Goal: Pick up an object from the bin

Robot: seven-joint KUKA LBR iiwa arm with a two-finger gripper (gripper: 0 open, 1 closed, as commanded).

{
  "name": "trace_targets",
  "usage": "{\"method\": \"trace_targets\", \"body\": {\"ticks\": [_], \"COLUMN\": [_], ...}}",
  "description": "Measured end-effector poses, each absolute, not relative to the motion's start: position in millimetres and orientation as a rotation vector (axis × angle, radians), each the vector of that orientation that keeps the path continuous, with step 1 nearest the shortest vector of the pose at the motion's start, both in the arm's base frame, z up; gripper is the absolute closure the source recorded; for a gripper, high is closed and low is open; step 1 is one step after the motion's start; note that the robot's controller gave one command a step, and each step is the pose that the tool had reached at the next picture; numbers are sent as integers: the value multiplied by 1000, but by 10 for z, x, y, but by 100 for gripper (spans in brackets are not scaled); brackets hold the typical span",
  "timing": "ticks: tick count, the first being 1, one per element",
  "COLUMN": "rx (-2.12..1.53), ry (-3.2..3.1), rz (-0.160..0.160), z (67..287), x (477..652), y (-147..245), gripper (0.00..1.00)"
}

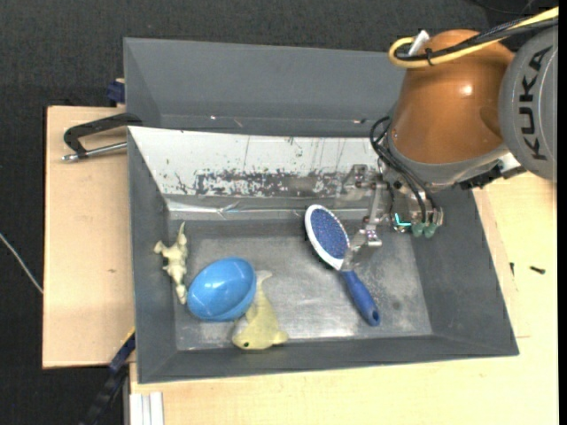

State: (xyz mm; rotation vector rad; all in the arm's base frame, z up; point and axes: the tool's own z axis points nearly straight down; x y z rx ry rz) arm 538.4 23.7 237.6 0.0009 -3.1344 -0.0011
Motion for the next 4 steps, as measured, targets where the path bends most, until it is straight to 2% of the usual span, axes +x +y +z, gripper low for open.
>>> {"method": "trace_targets", "body": {"ticks": [1, 2, 3, 4], "rx": [-296, -609, -854, -803], "ry": [-3151, -3082, -3036, -3058], "rz": [-4, -6, -9, -7], "z": [1052, 1033, 1080, 816], "x": [5752, 5991, 6021, 6089], "y": [75, 3, -163, -265], "gripper": [0, 0, 0, 0]}}
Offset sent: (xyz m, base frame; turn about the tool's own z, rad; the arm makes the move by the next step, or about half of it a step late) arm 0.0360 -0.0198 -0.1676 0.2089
